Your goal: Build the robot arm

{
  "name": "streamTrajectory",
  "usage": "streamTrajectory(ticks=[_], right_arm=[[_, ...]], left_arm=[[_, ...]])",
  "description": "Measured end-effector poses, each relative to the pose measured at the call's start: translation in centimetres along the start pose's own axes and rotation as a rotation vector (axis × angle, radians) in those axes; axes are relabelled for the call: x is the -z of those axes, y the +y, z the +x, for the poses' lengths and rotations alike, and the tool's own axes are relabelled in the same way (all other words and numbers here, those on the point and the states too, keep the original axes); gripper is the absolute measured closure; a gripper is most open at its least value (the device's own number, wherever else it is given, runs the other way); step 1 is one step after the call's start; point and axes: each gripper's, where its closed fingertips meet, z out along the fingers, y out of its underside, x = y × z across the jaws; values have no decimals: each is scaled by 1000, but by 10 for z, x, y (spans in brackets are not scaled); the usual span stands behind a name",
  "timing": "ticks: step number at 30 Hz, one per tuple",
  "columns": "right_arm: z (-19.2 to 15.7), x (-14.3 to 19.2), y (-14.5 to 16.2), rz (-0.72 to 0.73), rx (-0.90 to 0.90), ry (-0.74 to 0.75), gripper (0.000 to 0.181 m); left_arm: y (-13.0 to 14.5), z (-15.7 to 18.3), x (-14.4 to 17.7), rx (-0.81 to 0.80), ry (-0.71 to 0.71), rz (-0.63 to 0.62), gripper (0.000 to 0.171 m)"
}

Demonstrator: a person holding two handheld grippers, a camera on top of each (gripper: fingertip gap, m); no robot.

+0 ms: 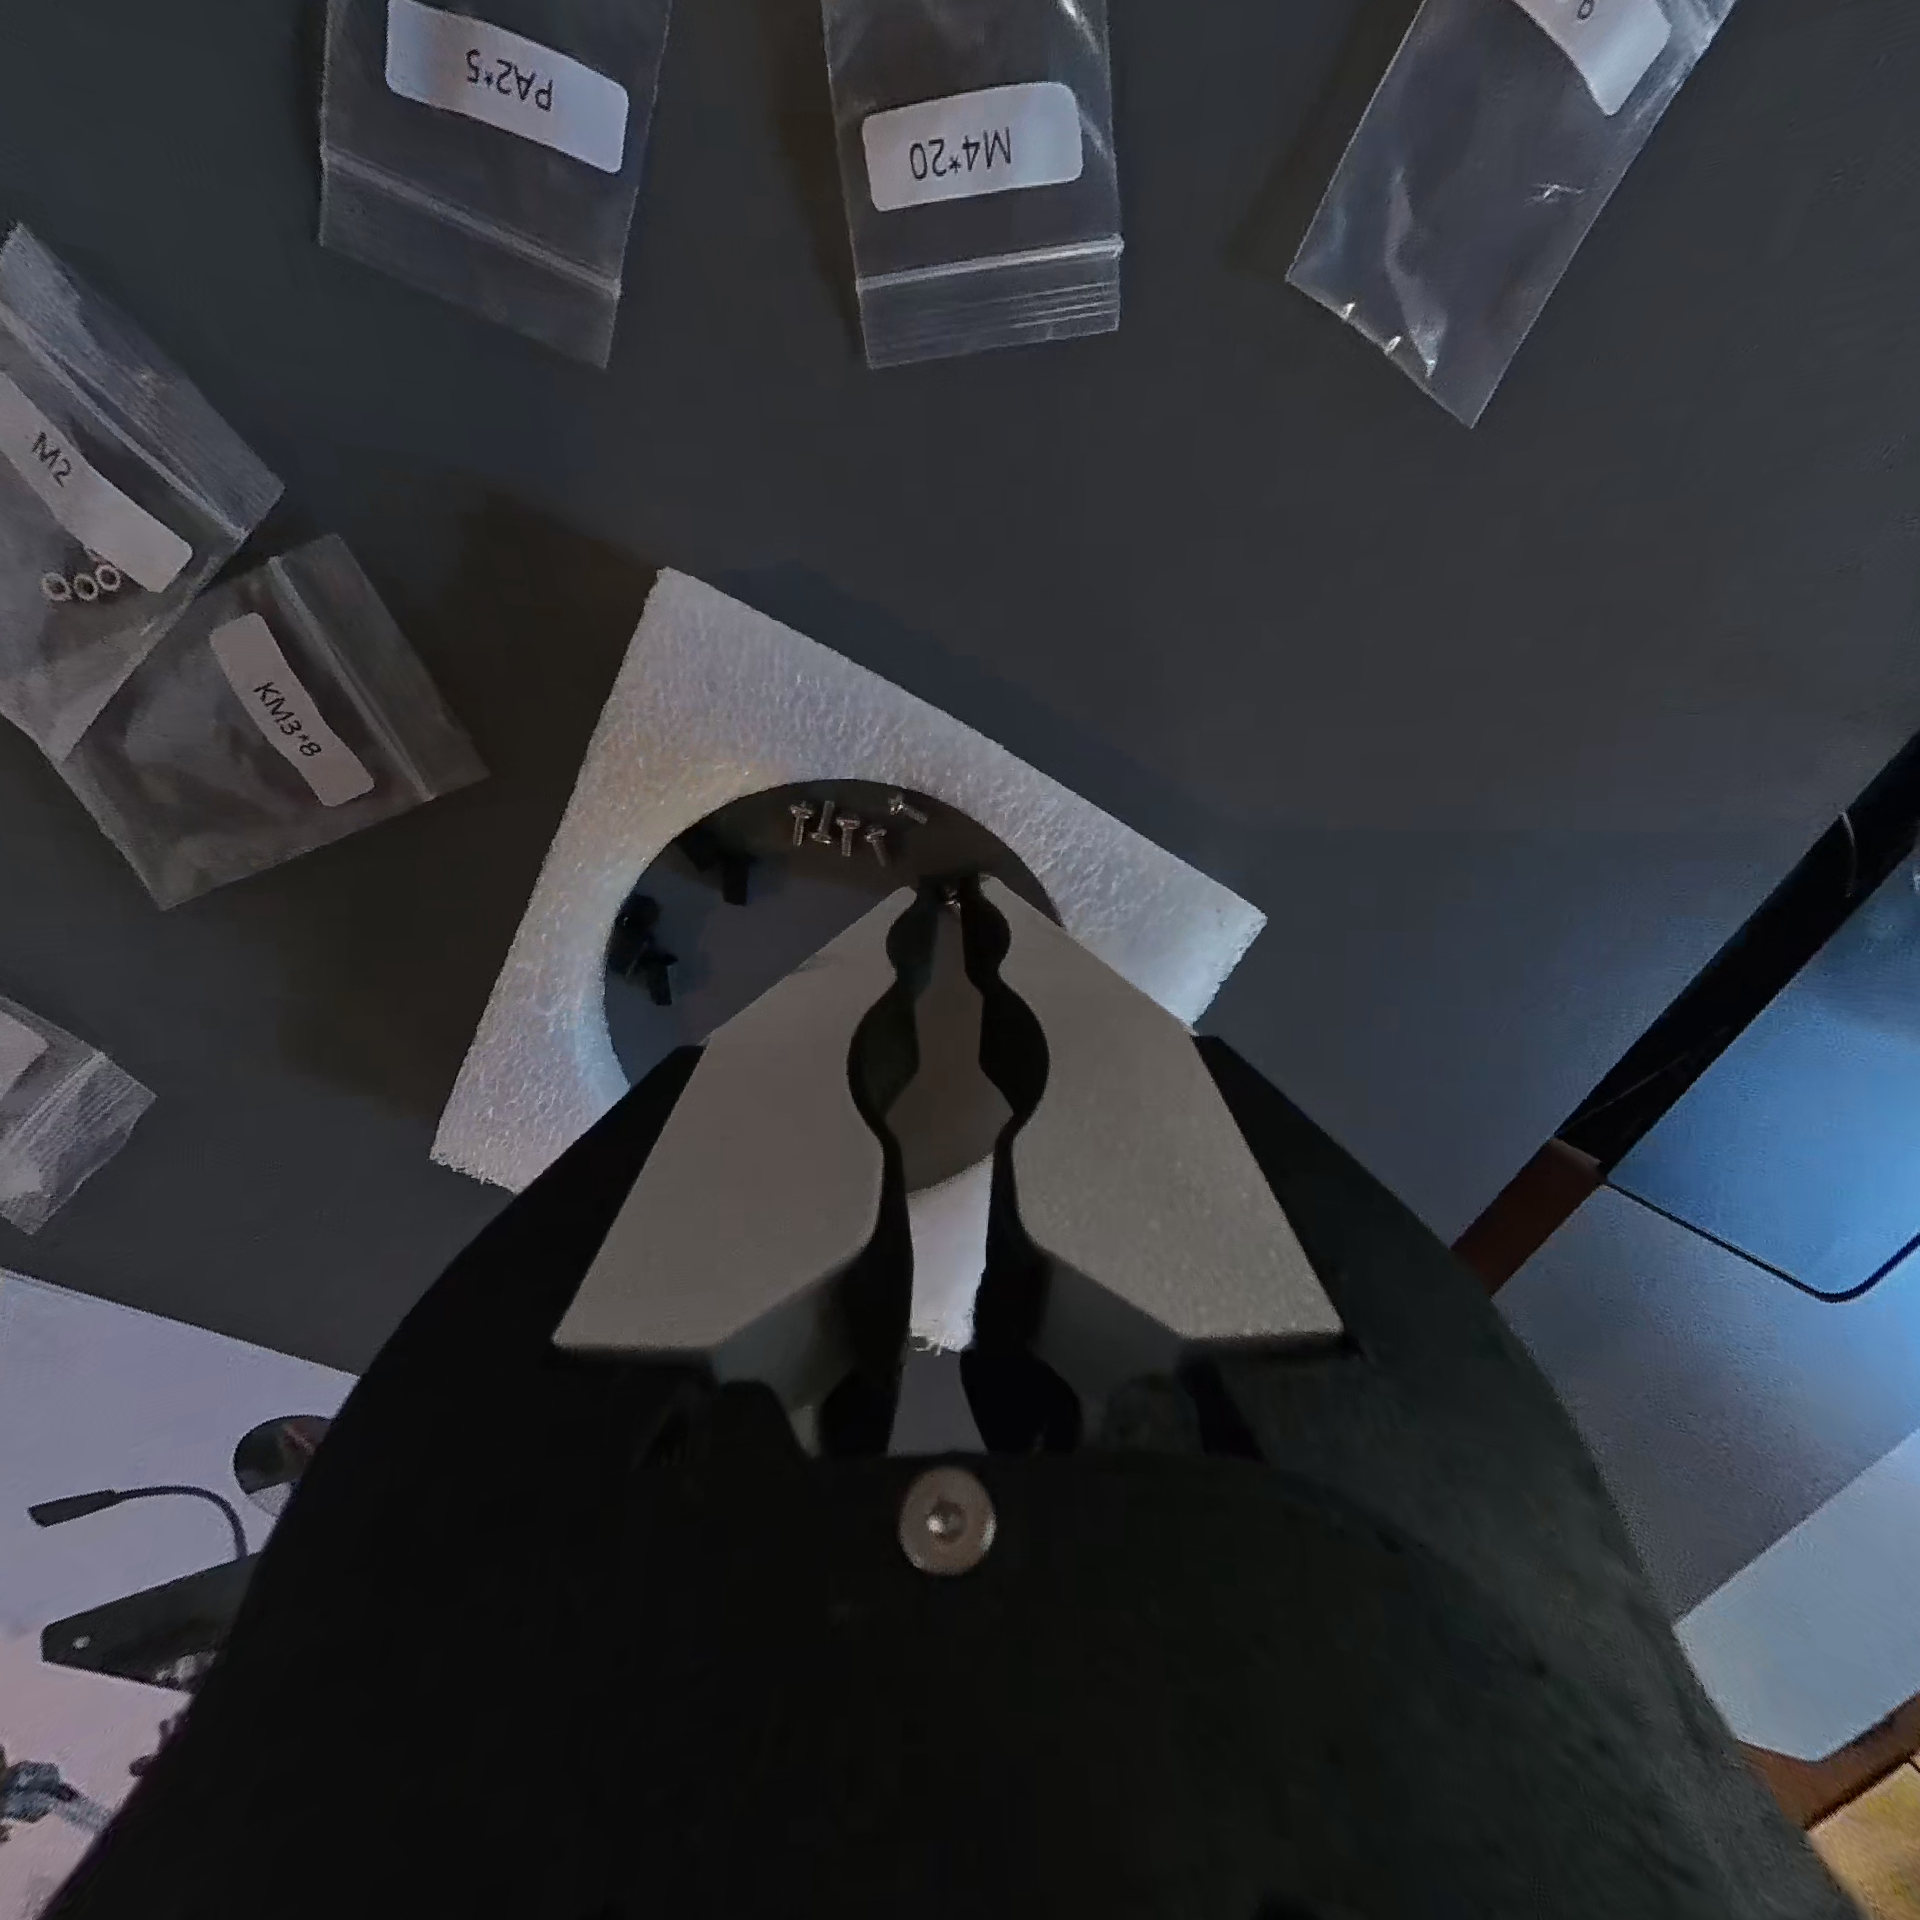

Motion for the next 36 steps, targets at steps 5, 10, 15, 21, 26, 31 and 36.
streamTrajectory(ticks=[5, 10, 15, 21, 26, 31, 36], right_arm=[[0, 12, -7, 102, -49, 23, 178], [-18, 53, -46, 422, -86, 63, 178], [-53, 85, -110, 698, -57, 62, 178], [-98, 91, -210, 878, -57, -27, 178], [-121, 88, -294, 1005, -230, -140, 179], [-120, 50, -342, 984, -513, -153, 178], [-100, 13, -355, 957, -821, -90, 179]], left_arm=[[6, -1, -1, 16, 14, 2, 143], [17, 3, -6, 76, 77, 27, 143], [27, 4, -19, 102, 84, 57, 144], [23, 21, -36, 166, 222, 164, 146], [15, 23, -50, 162, 315, 257, 147], [5, 29, -65, 82, 428, 342, 147], [4, 27, -83, -57, 540, 384, 148]])
